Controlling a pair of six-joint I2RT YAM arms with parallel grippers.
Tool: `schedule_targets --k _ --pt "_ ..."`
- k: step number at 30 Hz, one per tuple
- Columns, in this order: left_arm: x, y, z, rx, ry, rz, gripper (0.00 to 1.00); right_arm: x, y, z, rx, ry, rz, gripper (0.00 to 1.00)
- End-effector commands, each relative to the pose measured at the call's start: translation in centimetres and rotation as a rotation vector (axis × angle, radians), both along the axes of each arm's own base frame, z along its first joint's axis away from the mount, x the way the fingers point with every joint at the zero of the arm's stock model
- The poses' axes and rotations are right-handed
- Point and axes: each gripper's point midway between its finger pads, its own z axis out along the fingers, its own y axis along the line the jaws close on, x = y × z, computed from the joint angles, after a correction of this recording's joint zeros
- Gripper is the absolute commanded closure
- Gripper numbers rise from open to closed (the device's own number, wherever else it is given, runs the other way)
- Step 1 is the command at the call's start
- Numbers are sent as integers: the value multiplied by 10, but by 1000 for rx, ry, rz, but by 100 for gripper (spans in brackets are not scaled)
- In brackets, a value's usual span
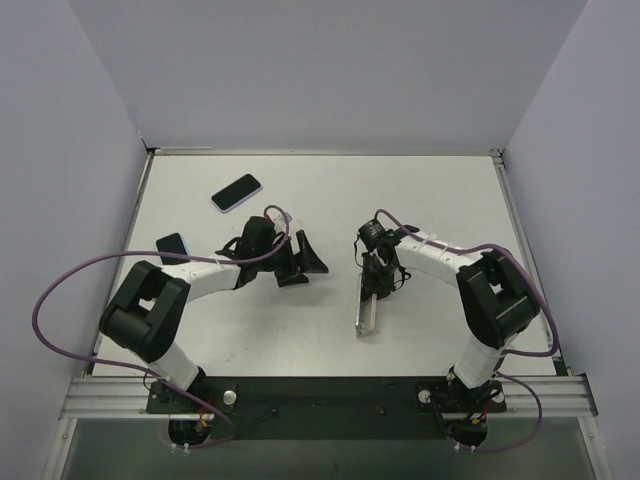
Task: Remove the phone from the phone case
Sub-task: Remove the phone case from the phone.
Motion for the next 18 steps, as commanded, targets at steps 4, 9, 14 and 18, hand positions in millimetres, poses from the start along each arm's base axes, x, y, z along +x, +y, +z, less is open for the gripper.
schedule_targets --k 4,9,14,18 --pt "0 -10 4 -27 -14 -13 8 -23 -16 -24 -68 78 -29 86" --pt "-6 -18 3 -27 -7 -56 8 -23 -14 -22 -62 76 -23 87" --pt "-29 -47 14 -104 -33 -147 6 -23 -14 -24 -58 84 -19 87" --pt "-49 -68 25 -163 -76 -220 3 -24 -12 -25 -50 91 -19 87"
